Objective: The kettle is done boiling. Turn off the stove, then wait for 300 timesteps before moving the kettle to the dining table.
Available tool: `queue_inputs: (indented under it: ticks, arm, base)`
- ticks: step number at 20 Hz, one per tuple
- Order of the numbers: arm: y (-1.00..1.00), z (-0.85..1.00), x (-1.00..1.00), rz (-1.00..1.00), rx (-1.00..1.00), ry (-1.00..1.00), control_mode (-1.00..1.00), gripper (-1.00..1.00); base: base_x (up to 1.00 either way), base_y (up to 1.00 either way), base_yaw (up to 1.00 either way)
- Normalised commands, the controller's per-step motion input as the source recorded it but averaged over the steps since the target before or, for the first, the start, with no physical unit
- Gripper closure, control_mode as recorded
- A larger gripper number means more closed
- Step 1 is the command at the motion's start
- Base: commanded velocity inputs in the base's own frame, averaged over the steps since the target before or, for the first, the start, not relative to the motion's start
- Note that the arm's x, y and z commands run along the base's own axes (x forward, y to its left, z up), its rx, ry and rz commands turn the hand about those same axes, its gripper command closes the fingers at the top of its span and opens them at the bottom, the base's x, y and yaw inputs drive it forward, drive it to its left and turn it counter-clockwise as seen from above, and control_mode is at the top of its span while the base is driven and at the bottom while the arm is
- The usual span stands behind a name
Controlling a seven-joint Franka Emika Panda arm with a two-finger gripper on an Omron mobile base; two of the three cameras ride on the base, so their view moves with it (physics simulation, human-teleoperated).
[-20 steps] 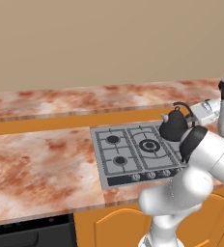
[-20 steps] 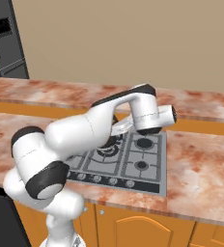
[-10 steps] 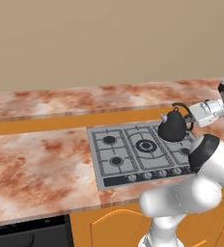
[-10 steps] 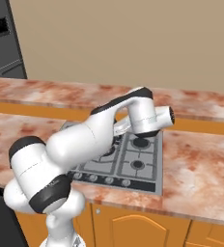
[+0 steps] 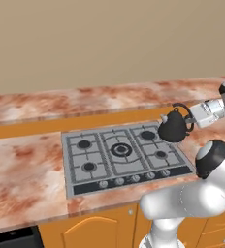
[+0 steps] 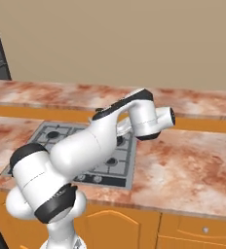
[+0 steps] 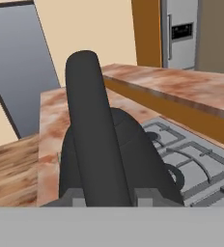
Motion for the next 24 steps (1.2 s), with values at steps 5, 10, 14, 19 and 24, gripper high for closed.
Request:
queue_inputs:
  ticks: [5,10,14,19,24]
  arm:
    - [0.00,0.00,0.00,0.00,0.00,0.00,1.00,1.00]
    - [0.00,0.00,0.00,0.00,0.00,0.00,1.00,1.00]
    - [0.00,0.00,0.00,0.00,0.00,0.00,1.00,1.00]
    - [0.00,0.00,0.00,0.00,0.00,0.00,1.00,1.00]
    - [0.00,0.00,0.00,0.00,0.00,0.00,1.00,1.00]
  base:
    - [-0.08,-0.59,-0.12]
    - [-0.02,-0.66,-0.13]
    - [0.00,-0.69,-0.13]
    - [0.00,-0.73,-0.12]
    - [0.00,-0.73,-0.12]
